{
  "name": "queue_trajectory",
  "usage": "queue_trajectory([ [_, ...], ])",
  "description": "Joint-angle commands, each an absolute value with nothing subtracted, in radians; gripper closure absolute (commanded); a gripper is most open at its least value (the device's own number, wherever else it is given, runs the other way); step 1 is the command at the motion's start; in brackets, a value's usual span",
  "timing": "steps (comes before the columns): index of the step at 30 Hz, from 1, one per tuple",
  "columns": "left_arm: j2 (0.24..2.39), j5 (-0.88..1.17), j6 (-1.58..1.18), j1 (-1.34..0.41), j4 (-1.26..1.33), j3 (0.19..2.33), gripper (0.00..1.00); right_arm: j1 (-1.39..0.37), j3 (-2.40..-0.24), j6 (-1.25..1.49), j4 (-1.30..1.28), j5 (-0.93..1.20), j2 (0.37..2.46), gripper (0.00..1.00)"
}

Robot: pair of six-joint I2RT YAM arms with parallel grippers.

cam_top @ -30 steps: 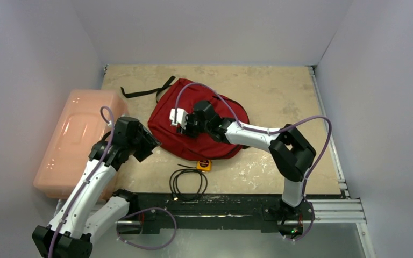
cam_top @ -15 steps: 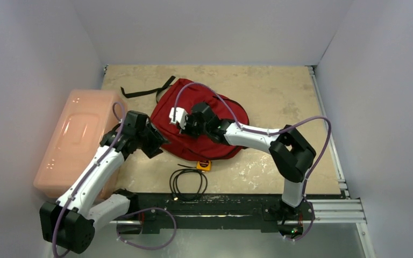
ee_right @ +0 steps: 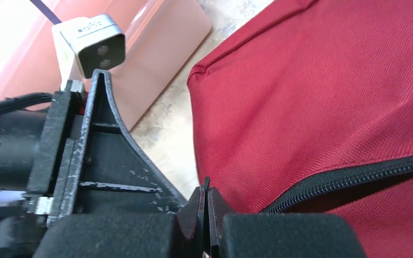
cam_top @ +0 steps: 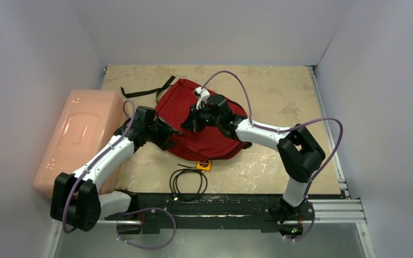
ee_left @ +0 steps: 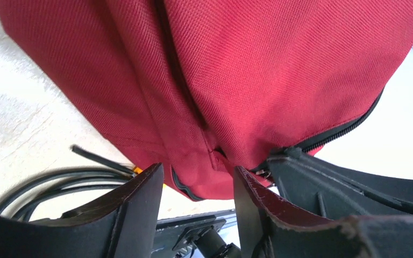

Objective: Pack the student bag
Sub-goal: Zip the student bag at the center of the board.

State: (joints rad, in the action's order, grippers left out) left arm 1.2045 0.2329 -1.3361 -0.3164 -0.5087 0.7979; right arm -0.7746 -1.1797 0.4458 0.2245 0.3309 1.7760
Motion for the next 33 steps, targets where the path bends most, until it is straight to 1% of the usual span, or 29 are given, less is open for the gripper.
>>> queue_trajectory([
  [1,1.237,0.259,-1.362,-0.327,-0.334,0.757,0.49,-0.77,-1.183,0.662,0.322,0.424,1.793,1.0],
  [6,1.237,0.299,-1.366,-0.344,-0.226,0.705,0.47,-0.768,-1.18,0.687,0.333,0.433,1.79,1.0],
  [15,1.106,0.237,-1.526,-0.336,0.069,0.455,0.48,-0.765,-1.184,0.635,0.293,0.387,1.74,1.0],
  [20,1.056,0.215,-1.534,-0.324,0.103,0.425,0.39,-0.761,-1.169,0.635,0.3,0.374,1.732,1.0],
  [22,1.041,0.203,-1.529,-0.324,0.101,0.429,0.33,-0.761,-1.166,0.639,0.305,0.376,1.733,1.0],
  [28,1.047,0.138,-1.534,-0.321,0.15,0.422,0.27,-0.76,-1.177,0.648,0.314,0.38,1.73,1.0],
  [30,1.093,0.152,-1.547,-0.319,0.225,0.425,0.29,-0.76,-1.178,0.654,0.315,0.382,1.73,1.0],
  [31,1.119,0.162,-1.552,-0.319,0.249,0.435,0.32,-0.76,-1.179,0.656,0.316,0.383,1.73,1.0],
  [33,1.179,0.186,-1.566,-0.319,0.296,0.448,0.42,-0.76,-1.18,0.664,0.32,0.383,1.732,1.0],
])
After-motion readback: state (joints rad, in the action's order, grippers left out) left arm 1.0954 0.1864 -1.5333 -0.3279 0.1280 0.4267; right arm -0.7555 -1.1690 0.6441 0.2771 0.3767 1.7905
